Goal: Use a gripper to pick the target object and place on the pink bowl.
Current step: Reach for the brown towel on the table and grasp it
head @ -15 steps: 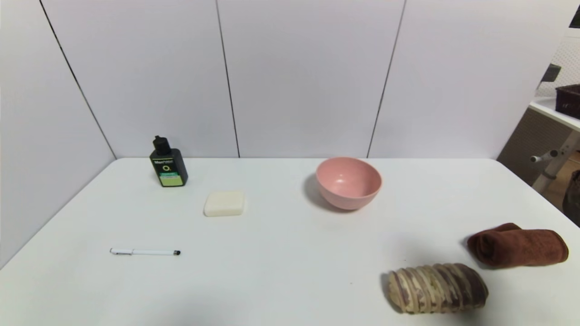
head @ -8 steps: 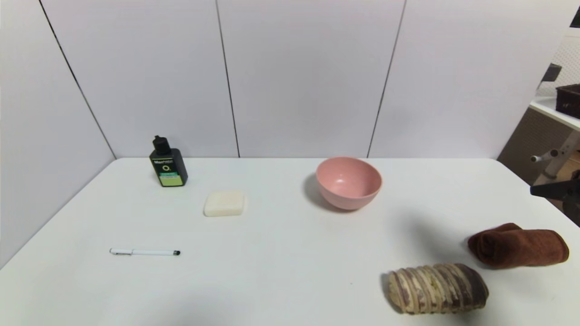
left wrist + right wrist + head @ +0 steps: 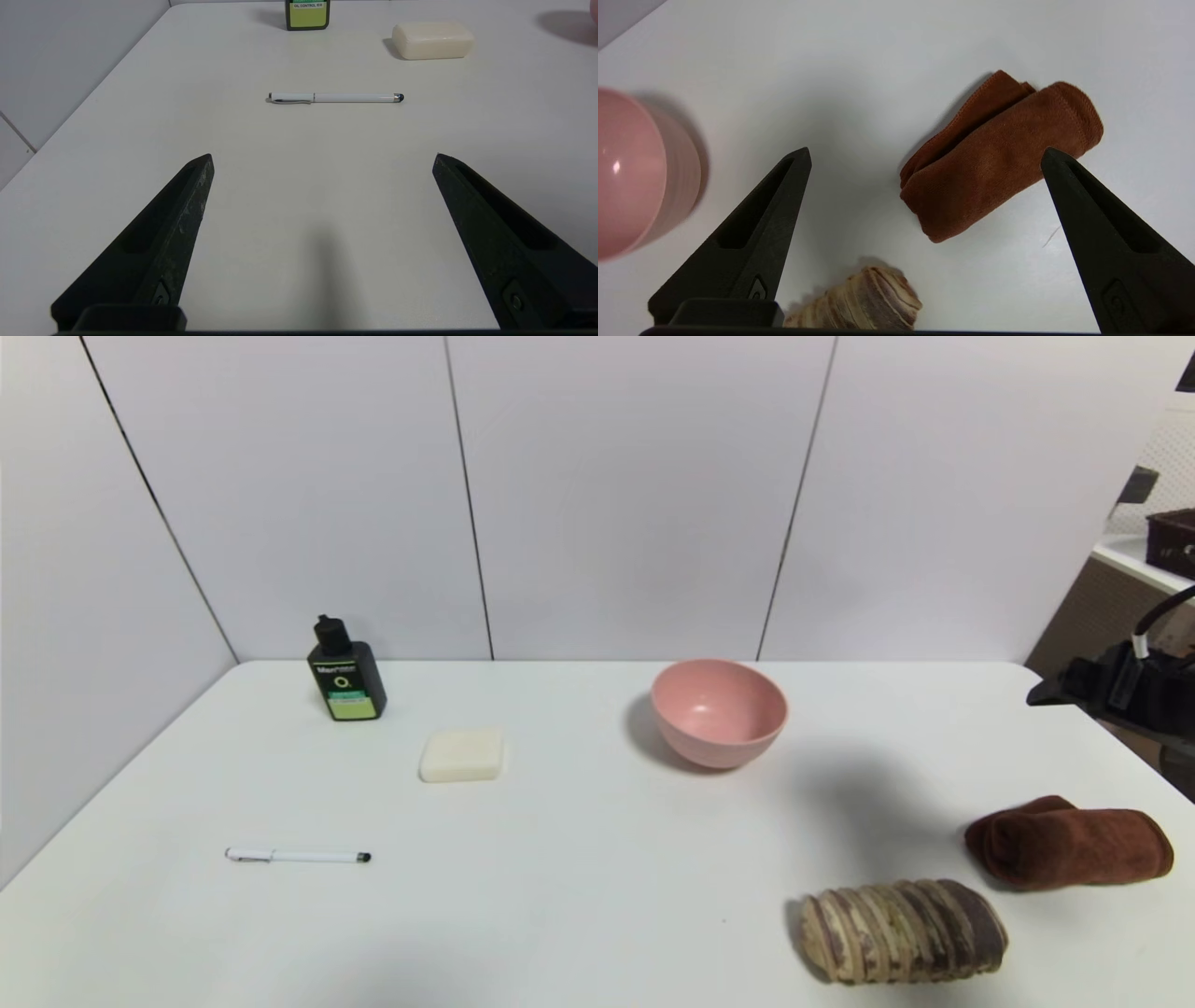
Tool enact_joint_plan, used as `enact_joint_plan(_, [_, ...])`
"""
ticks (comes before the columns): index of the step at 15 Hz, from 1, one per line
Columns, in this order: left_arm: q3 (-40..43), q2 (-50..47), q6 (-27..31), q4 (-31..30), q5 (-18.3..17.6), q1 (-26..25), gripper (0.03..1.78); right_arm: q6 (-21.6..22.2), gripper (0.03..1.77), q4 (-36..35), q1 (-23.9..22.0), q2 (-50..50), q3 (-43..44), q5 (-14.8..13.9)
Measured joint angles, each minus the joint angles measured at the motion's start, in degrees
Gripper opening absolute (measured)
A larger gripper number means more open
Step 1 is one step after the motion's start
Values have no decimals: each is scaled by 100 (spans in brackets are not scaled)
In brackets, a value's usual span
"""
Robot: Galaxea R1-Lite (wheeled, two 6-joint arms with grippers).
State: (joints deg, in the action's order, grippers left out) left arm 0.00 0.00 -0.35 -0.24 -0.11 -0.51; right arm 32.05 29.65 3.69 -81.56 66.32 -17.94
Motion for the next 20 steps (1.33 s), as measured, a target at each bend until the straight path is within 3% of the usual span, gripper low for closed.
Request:
enact_joint_plan(4, [0, 0, 2, 0, 1, 0, 169, 1663, 170, 367, 280, -391, 49, -685])
enact_joint_plan(7, [0, 0, 2, 0, 1, 0, 169, 2363, 170, 486, 305, -723, 179, -829])
enact_joint_plan(11, [0, 0, 2, 0, 1, 0, 169, 2859, 170, 496, 160, -1208, 212, -1033])
enact_joint_plan(14, [0, 0, 5, 2, 1, 0, 169, 3003, 170, 494, 104, -1445, 184, -1419])
enact_joint_plan(18, [0, 0, 2, 0, 4, 0, 169, 3449, 170, 480, 123, -1696, 9, -1465])
enact_joint_plan(20, [0, 0, 2, 0, 1, 0, 169, 3582, 170, 480, 143, -1797, 7, -1637])
